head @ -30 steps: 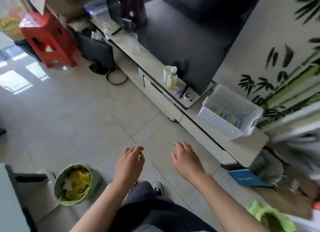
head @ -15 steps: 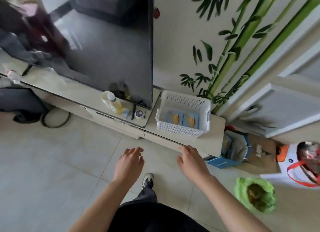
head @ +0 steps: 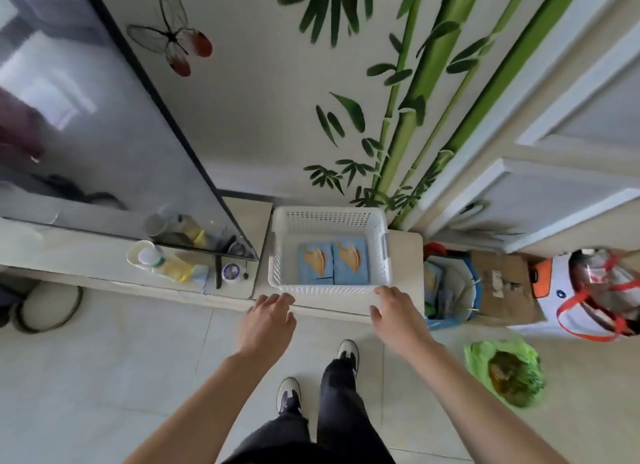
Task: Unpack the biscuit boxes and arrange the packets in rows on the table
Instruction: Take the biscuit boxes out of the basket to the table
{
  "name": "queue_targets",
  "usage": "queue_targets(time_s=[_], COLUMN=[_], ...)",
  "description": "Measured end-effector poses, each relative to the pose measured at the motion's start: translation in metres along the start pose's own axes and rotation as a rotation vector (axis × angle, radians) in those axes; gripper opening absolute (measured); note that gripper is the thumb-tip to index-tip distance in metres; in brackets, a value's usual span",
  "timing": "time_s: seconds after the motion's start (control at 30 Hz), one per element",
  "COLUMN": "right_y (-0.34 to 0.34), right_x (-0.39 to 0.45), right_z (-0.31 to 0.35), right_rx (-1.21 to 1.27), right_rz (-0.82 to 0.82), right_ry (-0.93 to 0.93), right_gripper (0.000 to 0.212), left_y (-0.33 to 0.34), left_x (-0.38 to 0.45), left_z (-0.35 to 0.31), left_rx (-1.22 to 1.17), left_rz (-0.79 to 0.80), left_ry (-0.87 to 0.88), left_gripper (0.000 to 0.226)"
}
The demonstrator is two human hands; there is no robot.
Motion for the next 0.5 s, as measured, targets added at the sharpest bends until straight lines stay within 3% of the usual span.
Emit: queue_targets(time_s=[0.27,0.5], right_y=[0.009,0.055], right_x=[0.091,0.175], right_z=[-0.027,-0.041], right_rx=[-0.010,0.036], right_rz=[0.139,0.227], right_ry=[-0.003,0.013], right_gripper=[0.038,0.041], left_y=[0.055,0.123], left_x=[0.074,0.141], left_z=[-0.007,0.020], left_rx=[-0.060,-0.124], left_rz=[0.072,0.103], left_ry=[-0.151,-0.279], left_gripper=[0.029,0.025])
Point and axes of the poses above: each hand's wrist, its own x-axis towards the middle knuckle, its own y-axis out of the palm, z = x × y, the point moved 10 cm from there along x, towards the middle knuckle, and after that the axes turned 10 degrees about y, right-handed, at the moved point
